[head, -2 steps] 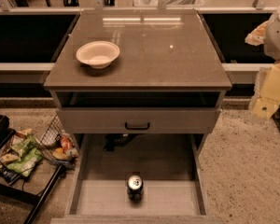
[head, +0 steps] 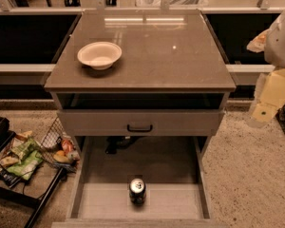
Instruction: Pick pepsi can from middle drawer and place on counter
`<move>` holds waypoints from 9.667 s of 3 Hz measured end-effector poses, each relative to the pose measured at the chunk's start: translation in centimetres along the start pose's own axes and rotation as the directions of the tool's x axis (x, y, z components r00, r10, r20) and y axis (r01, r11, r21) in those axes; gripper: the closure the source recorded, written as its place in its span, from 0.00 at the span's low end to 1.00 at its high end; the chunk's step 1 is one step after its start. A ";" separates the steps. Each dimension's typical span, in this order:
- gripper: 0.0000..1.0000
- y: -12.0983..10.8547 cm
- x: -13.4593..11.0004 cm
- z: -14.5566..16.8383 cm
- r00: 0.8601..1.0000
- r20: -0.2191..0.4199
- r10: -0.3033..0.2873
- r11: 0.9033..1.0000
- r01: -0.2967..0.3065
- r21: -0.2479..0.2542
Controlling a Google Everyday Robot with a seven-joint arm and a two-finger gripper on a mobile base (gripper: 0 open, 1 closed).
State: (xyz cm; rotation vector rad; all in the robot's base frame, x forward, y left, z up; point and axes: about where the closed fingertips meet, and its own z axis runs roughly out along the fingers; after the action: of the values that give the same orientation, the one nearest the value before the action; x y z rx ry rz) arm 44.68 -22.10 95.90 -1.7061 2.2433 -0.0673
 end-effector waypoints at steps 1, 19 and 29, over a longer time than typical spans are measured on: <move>0.00 1.0 1.6 4.9 0.996 0.084 0.030 0.998 -0.025 -0.053; 1.00 -2.7 -4.8 2.0 0.274 0.946 0.173 0.985 -0.075 -0.158; 1.00 -35.3 -24.8 9.0 0.321 0.920 0.223 0.842 -0.539 -0.016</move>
Offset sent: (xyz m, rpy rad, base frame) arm 0.0541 -0.0302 -0.2092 0.6205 -0.2298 -0.0621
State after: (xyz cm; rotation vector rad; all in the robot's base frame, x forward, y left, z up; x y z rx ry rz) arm 85.91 -7.31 101.06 -0.6351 1.5538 0.5026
